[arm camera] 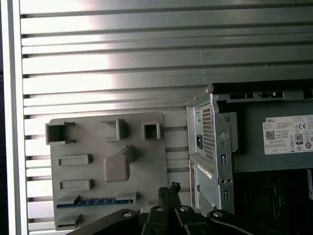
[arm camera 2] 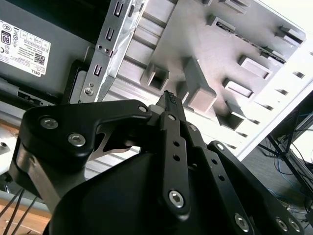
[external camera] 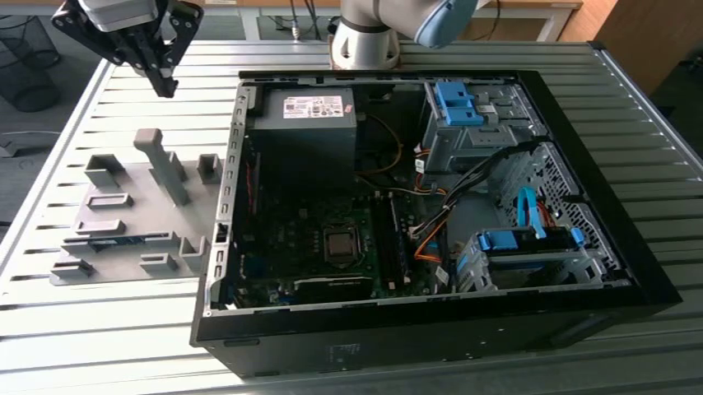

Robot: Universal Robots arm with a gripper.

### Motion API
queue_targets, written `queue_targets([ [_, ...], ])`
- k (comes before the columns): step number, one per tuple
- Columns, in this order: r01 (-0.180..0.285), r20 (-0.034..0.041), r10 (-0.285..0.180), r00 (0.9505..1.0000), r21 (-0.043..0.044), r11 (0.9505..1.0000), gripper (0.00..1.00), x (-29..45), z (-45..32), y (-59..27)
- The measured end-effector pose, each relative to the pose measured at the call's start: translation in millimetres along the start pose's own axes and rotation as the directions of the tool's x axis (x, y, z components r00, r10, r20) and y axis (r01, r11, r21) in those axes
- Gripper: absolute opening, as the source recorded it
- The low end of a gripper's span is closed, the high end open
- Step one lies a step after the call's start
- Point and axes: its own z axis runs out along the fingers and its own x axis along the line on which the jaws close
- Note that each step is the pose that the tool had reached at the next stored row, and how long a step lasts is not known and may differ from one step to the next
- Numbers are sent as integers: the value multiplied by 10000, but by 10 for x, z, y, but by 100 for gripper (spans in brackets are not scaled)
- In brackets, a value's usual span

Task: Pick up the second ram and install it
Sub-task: 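Reach for the second ram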

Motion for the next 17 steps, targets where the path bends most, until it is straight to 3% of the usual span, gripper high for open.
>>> queue_targets([
  [14, 0, 0, 0, 10000, 0, 10000, 11, 189, 1, -18],
  [17, 1, 0, -1, 10000, -1, 10000, 11, 232, 4, -62],
])
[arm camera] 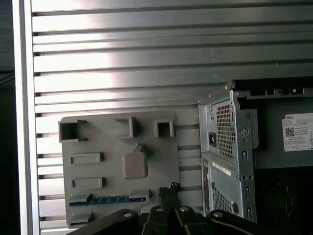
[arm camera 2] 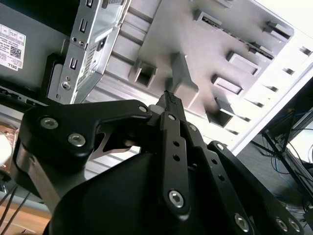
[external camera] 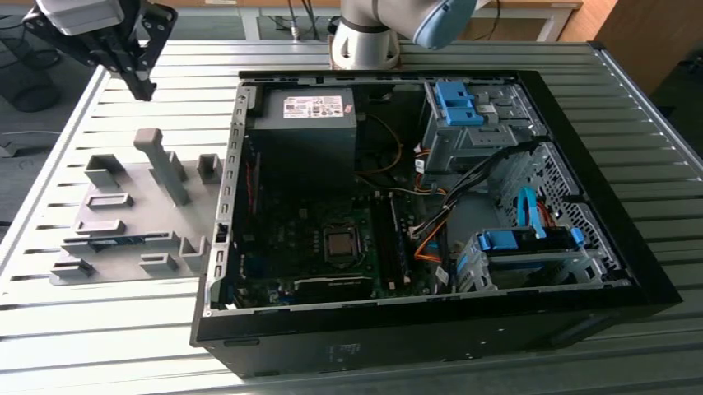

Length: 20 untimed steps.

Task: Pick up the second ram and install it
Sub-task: 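Reach for the second ram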

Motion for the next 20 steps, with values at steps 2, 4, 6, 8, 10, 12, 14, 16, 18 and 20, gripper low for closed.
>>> queue_targets([
  [2, -1, -2, 1, 10000, 1, 10000, 11, 28, 0, -49],
  [4, 0, -1, 0, 10000, 1, 10000, 11, 59, 1, -111],
  [6, -1, -1, 1, 10000, 2, 10000, 11, 93, 1, -168],
  [8, -4, 0, 4, 10000, 1, 10000, 11, 143, 2, -217],
  [10, -1, -1, 1, 10000, 2, 10000, 11, 200, 3, -249],
  [12, -2, -2, 2, 10000, 0, 10000, 11, 265, 7, -268],
  [14, -1, -7, 1, 10000, 2, 10000, 11, 338, 11, -285],
  [16, -1, -15, 1, 10000, 2, 10000, 11, 403, 18, -301],
  [18, -3, -32, 3, 10000, 3, 10000, 11, 449, 27, -320],
  [20, -4, -54, 4, 10000, 6, 10000, 11, 497, 36, -340],
])
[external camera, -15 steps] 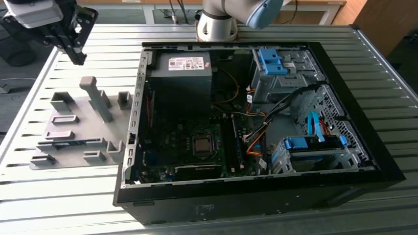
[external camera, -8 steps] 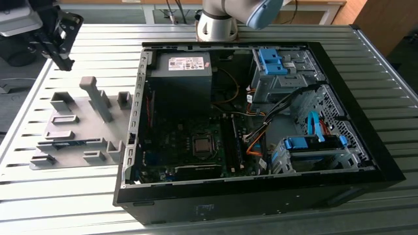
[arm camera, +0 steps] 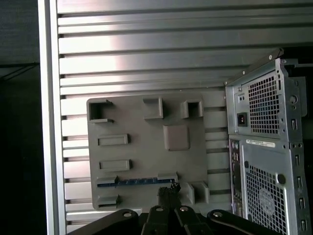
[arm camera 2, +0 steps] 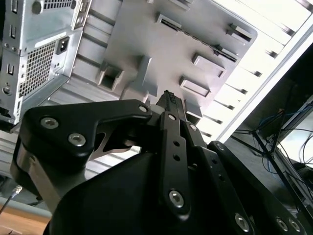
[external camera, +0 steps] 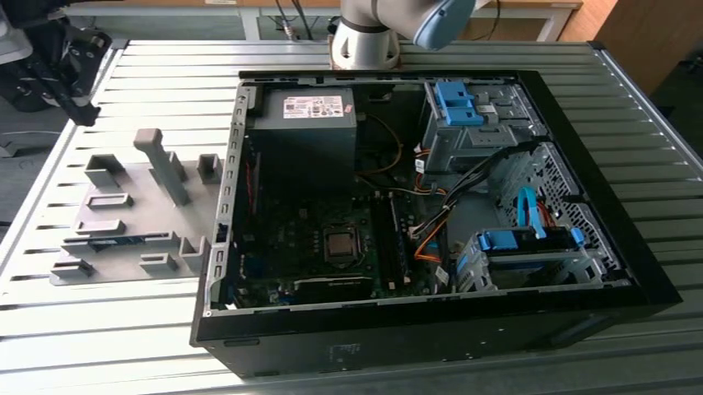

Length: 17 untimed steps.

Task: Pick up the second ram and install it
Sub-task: 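Reach for the second ram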

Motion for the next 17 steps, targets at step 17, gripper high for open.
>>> queue_targets([
  [17, -2, -52, 2, 10000, 36, 10000, 11, 255, 30, -99],
])
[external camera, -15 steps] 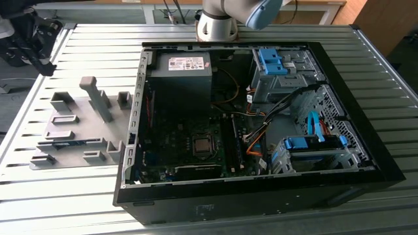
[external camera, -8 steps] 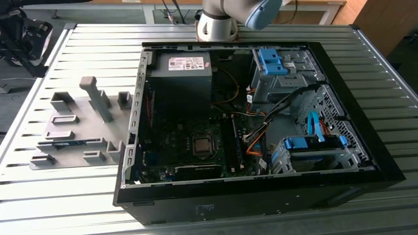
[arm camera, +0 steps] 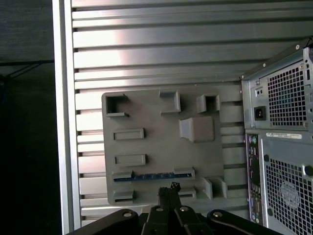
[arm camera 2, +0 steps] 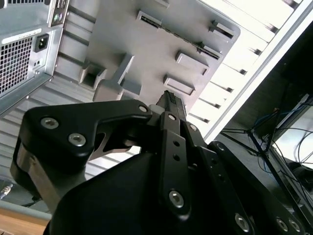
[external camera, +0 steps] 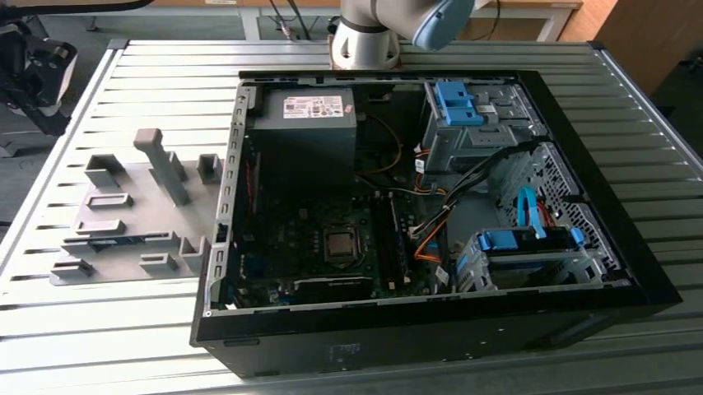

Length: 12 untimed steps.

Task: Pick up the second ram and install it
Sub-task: 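Reach for the second ram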

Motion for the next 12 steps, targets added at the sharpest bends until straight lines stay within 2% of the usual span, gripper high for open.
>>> queue_targets([
  [1, 2, -6, -2, 10000, 60, 10000, 11, 5, 3, -1],
  [3, 7, -9, -7, 10000, 268, 9996, 11, 7, 5, -1],
  [4, 16, -11, -16, 10000, 308, 9995, 11, 6, 8, -2],
  [12, 424, -30, -423, 9991, 310, 9986, 11, 19, 12, -5],
])
